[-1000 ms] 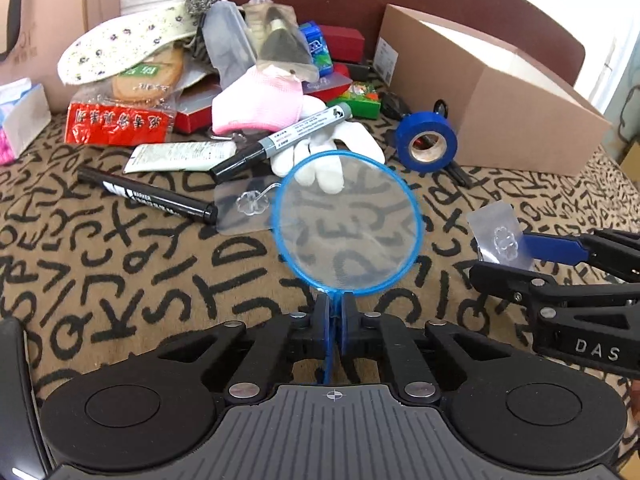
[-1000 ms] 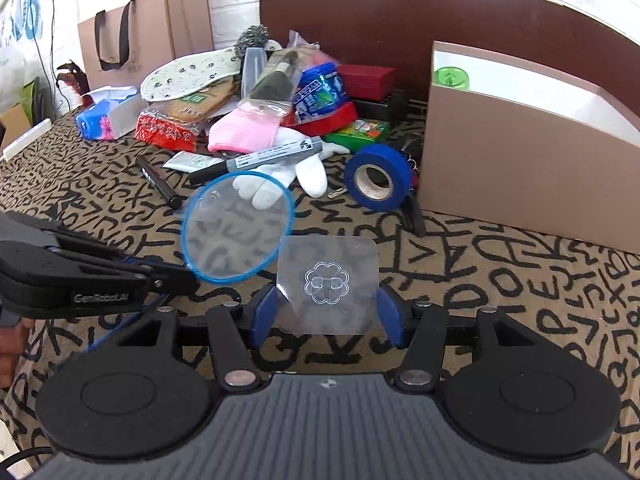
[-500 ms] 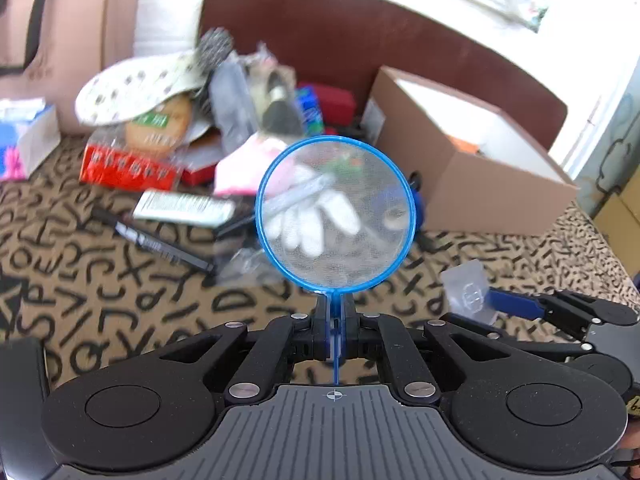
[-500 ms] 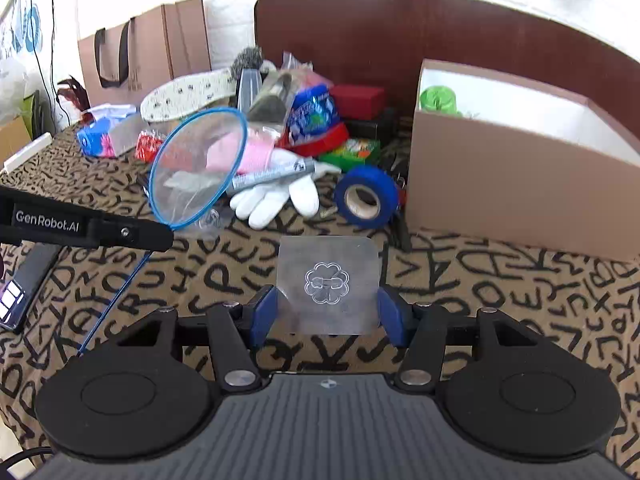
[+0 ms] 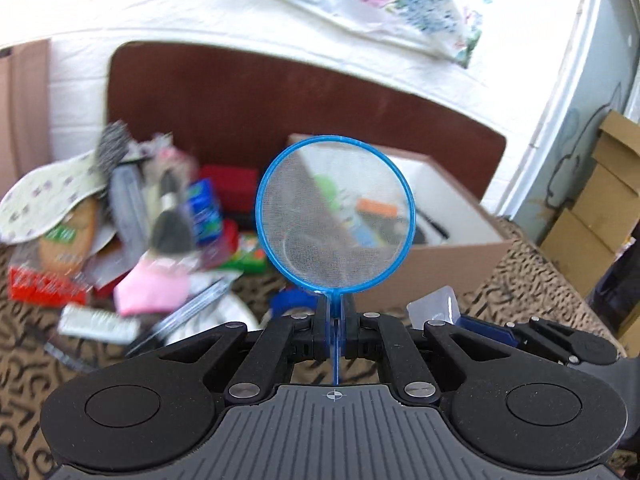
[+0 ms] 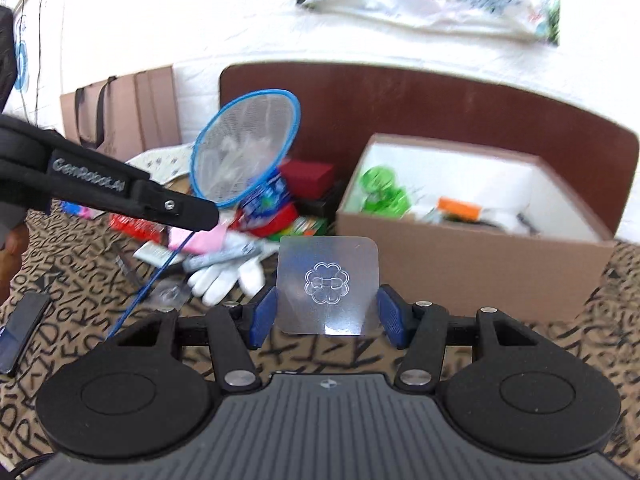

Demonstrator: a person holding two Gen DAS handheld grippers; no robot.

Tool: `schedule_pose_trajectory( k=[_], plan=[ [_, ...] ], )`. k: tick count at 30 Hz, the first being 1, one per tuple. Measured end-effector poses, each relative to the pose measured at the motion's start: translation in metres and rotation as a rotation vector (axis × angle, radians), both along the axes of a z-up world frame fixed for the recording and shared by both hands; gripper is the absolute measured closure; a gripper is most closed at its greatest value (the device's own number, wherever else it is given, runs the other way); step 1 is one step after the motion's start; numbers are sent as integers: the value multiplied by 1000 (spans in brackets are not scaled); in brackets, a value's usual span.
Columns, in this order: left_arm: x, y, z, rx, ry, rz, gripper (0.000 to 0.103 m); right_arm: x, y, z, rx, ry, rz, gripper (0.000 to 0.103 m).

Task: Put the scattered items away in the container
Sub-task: 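Lift the fly swatter and clear hook and carry both over the cardboard box, then lower the fly swatter and hook into the box and open both tools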

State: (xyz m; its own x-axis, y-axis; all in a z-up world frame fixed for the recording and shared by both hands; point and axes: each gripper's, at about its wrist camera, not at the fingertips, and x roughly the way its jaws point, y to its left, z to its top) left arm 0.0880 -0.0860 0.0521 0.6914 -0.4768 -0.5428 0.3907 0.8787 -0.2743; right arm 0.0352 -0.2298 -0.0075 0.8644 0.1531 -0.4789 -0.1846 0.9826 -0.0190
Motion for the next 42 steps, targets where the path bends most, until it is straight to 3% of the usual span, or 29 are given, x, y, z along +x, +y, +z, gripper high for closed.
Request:
schedule_pose_trajectory(
  k=[14,22,31,42],
  plan=[
    [66,-73,47,-104,-33,-68,103,32,-66,47,-52,-136,-119,43],
    [122,-117,62,-95,-48,-73,103,73,-106,56,-73,-148,-174,43],
    [187,-171,40,27,-70,-126,103,125,-139,53,-115,-121,-202,43],
    [215,-217,-14,137,6,-265,103,165,-166,7,-165,17,-247,43]
  ],
)
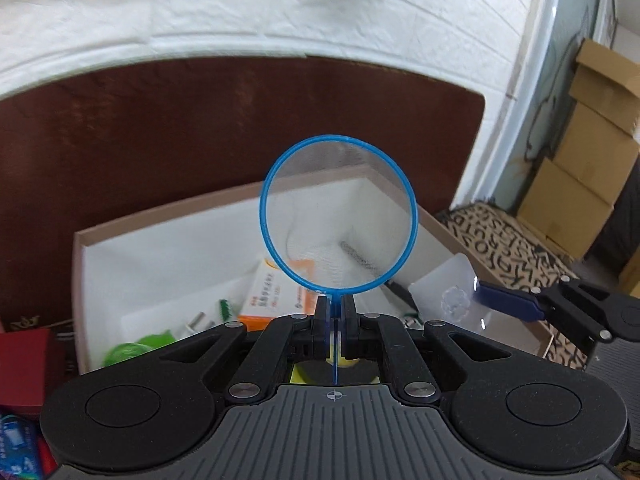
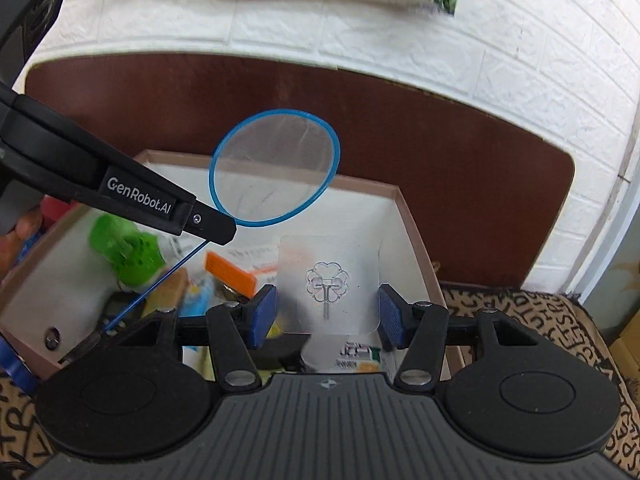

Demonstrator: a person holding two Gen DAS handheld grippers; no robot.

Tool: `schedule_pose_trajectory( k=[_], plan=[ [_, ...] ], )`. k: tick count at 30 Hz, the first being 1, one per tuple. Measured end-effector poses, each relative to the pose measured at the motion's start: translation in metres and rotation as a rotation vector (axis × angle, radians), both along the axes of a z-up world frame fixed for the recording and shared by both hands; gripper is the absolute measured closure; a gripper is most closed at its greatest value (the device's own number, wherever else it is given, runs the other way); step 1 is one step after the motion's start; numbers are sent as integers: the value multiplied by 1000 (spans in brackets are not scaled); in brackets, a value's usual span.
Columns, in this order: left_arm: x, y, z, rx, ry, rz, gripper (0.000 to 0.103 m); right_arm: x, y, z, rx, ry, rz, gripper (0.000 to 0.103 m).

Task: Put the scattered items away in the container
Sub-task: 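Lower the fly swatter and hook into the box and open both tools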

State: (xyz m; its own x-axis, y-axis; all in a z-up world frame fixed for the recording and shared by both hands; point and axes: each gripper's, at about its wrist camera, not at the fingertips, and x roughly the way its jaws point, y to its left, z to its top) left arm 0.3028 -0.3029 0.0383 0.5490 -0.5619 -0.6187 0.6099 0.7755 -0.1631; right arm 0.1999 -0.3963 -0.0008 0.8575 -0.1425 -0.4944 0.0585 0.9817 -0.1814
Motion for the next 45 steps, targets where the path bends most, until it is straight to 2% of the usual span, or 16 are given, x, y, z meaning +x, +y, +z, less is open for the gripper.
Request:
schedule_pose_trajectory(
  k=[7,9,10,11,12,13,15,18,21,33,39,45],
  plan=[
    [3,-21,-14,24,30,-38,102,5,-10,-10,1,32,-25,42],
    [4,-20,-14,4,28,-29,72,6,-9,-11,-7,38,-17,39],
    [3,-18,-11,-16,15,-17,61,6,-8,-11,-16,35,-12,35],
    [2,-13,-9,-36,-1,-3,31,6,-7,-11,-28,24,-14,24],
    [2,-11,-5,-54,-20,19,7,5,-6,-10,-41,12,-18,21],
    [-1,-6,-2,-75,-46,44,2,3,-4,-10,-51,5,-17,20],
    [-7,1,3,-100,-88,68,1,-1,-2,-10,-56,-6,-12,13],
    [-13,10,8,-111,-76,74,0,-9,3,-9,-60,-17,-12,4],
    [-24,19,10,-125,-59,87,0,-17,9,-7,-65,-27,4,1],
    [-59,34,16,-138,-50,146,0,-43,26,4,-52,-25,19,1],
    [-79,41,20,-68,-38,185,0,-62,35,13,-8,-44,9,1],
    [-108,65,24,-94,-23,188,0,-83,54,15,5,-43,33,1]
  ],
)
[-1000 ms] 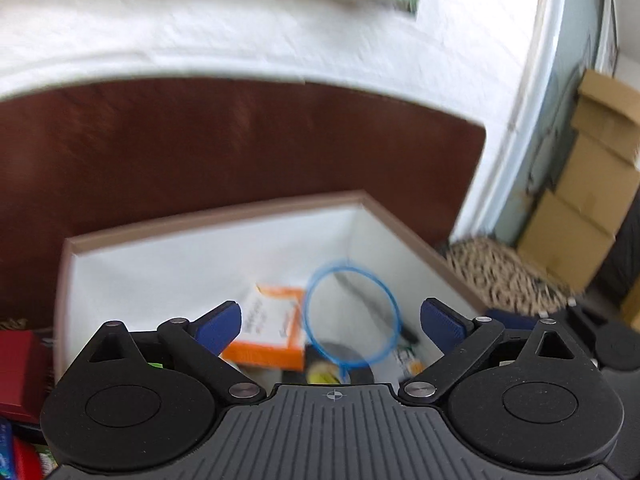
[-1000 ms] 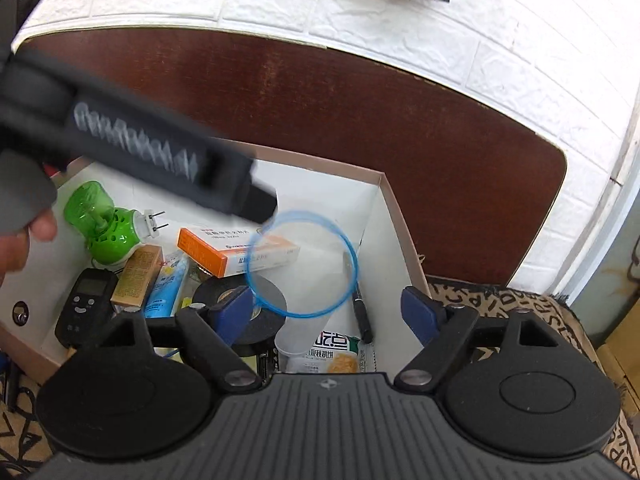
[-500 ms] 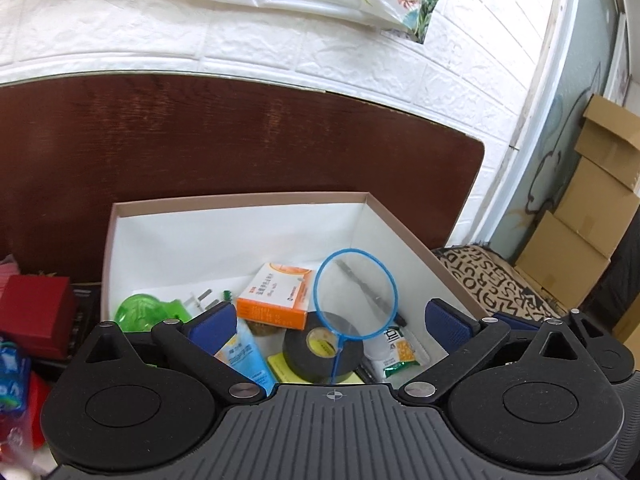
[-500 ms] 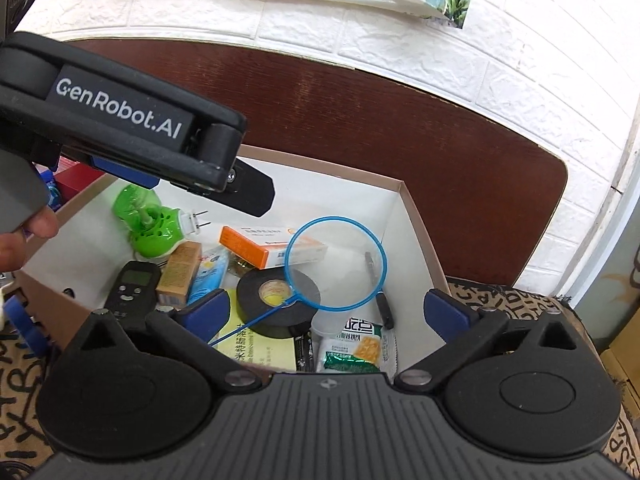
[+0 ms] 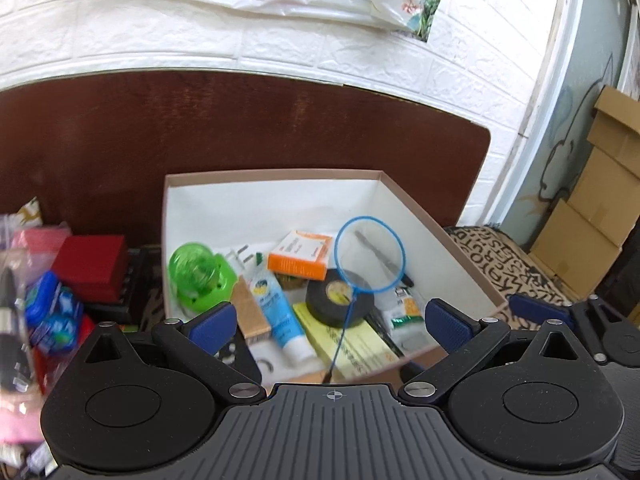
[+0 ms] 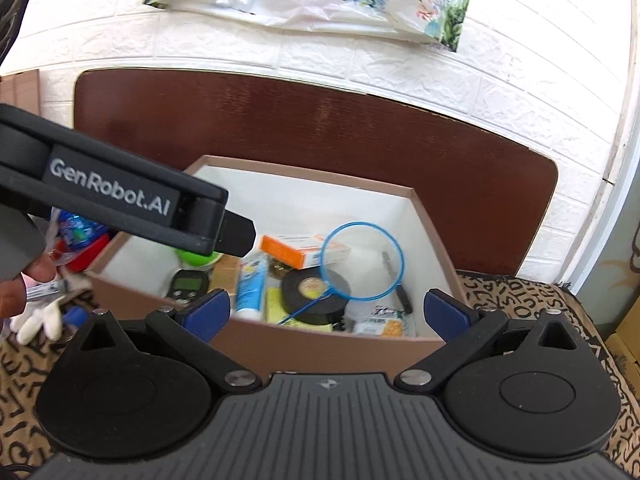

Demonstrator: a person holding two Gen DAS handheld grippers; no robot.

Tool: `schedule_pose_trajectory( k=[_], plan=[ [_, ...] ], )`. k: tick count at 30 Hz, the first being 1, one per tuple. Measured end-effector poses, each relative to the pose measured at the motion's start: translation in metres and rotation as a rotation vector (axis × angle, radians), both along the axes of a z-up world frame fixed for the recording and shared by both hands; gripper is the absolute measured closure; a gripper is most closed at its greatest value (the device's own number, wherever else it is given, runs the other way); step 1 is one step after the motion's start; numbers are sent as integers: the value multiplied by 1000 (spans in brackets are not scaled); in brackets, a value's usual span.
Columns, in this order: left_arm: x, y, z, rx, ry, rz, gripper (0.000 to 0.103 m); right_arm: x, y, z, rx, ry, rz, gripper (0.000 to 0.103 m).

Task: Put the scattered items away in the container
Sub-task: 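Lower the fly swatter and hook into the box and open both tools, then withdraw both tools from the box back toward the pile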

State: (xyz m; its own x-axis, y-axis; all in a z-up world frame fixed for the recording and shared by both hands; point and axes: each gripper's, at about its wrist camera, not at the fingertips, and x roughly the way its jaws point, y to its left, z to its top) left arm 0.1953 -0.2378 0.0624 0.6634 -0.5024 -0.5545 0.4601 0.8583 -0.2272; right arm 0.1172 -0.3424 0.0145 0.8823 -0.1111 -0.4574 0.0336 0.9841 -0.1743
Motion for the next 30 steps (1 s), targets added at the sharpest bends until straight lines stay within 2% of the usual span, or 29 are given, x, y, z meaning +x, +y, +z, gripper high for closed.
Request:
schedule_pose_trajectory(
  k=[6,16,30],
  plan=[
    [-39,33,0,2,-13,30,0,-26,22,-5,50,5,21,1],
    [-101,91,-22,15,-4,85,0,-61,75,-13,96,21,105,0],
    [-162,177,-60,-17,62,230,0,-90,152,-44,84,123,270,0]
  ],
)
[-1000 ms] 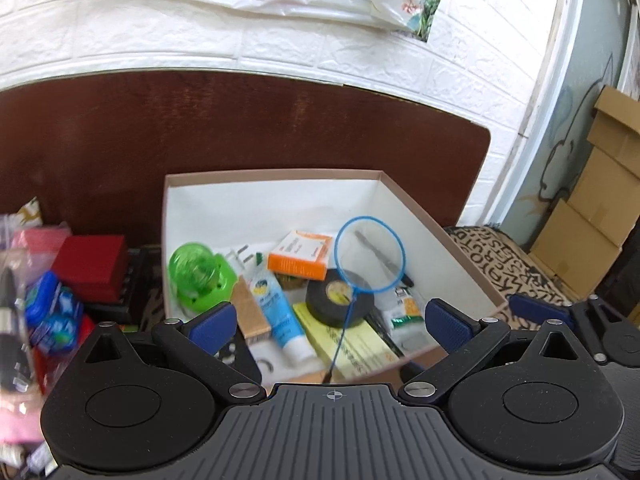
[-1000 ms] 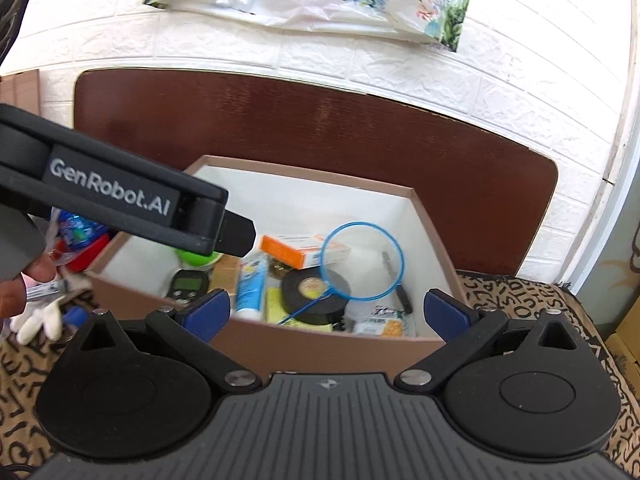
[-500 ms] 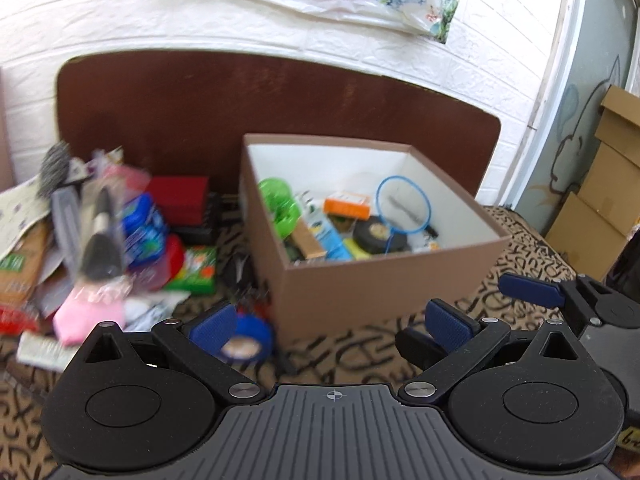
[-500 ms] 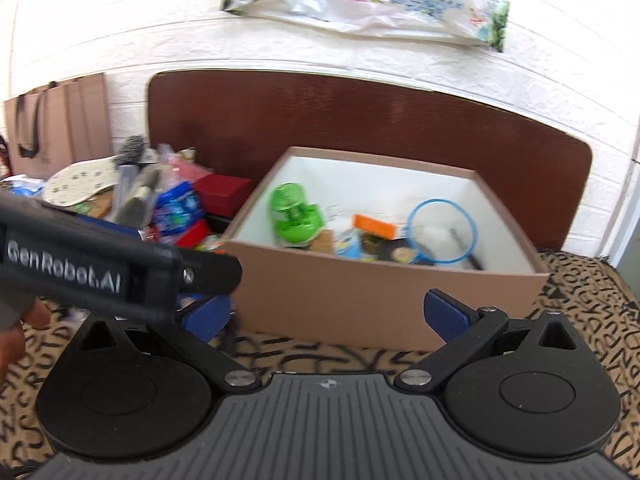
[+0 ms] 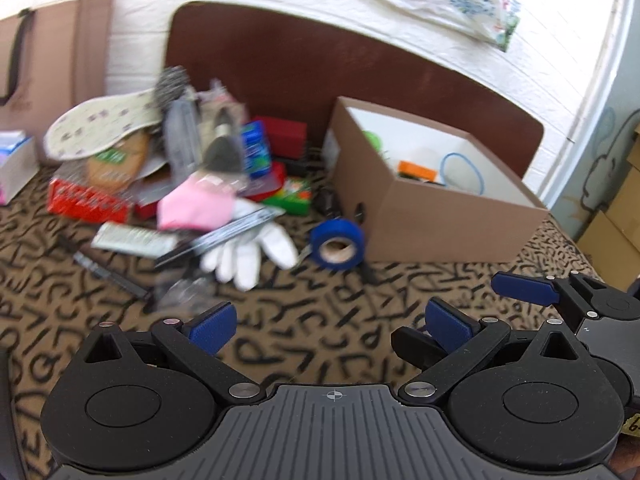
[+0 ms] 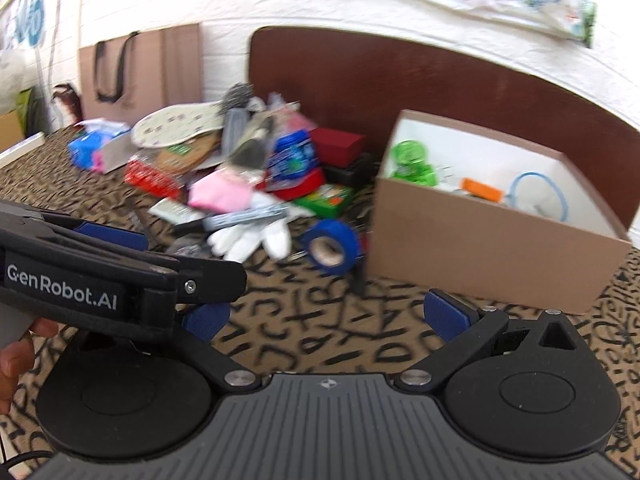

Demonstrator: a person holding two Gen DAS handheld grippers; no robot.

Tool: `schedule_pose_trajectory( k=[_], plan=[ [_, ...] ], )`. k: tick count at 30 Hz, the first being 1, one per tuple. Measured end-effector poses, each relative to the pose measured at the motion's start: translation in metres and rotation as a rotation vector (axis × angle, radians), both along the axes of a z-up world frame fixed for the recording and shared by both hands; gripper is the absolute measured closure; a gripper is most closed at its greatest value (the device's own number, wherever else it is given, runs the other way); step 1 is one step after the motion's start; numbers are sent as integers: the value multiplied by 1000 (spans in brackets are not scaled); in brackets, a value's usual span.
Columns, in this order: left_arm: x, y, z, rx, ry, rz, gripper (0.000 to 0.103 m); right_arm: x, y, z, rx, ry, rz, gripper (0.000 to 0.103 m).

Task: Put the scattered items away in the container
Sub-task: 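Withdraw both tools from the box back toward the pile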

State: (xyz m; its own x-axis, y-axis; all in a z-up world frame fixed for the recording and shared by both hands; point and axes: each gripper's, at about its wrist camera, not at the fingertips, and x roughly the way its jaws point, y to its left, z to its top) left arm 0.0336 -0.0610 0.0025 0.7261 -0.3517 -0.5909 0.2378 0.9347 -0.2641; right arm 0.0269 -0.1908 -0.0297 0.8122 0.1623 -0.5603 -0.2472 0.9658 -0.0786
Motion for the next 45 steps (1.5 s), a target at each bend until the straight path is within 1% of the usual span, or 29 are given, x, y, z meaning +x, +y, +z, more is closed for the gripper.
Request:
schedule_pose_trajectory(
  k=[5,10,13,17,21,25,27,32,37,39,42,45],
  plan=[
    [-12,27,-10,-10,19,47,0,-4,25,-9,-2,26,63,0],
    [-17,55,-19,-38,33,93,0,-1,47,-15,-9,34,123,1],
    [-13,69,-25,-43,51,117,0,7,60,-21,-9,46,146,1],
    [-3,86,-33,-58,66,152,0,14,74,-29,-29,21,182,1],
    [10,102,-43,-74,97,198,0,25,83,-37,-33,38,195,1],
    [21,114,-48,-92,107,237,1,36,88,-44,-24,61,195,1],
    [28,117,-51,-94,109,245,7,42,90,-47,-11,72,195,1],
    [47,124,-58,-113,132,270,16,55,97,-55,7,99,202,1],
    [66,132,-65,-141,159,315,23,67,109,-60,-3,101,232,9],
    [73,135,-67,-148,166,331,27,73,113,-61,-4,96,243,15],
    [82,137,-69,-140,165,350,29,81,119,-63,-12,91,258,20],
    [88,135,-69,-123,154,361,29,89,122,-65,-19,88,273,20]
  ],
)
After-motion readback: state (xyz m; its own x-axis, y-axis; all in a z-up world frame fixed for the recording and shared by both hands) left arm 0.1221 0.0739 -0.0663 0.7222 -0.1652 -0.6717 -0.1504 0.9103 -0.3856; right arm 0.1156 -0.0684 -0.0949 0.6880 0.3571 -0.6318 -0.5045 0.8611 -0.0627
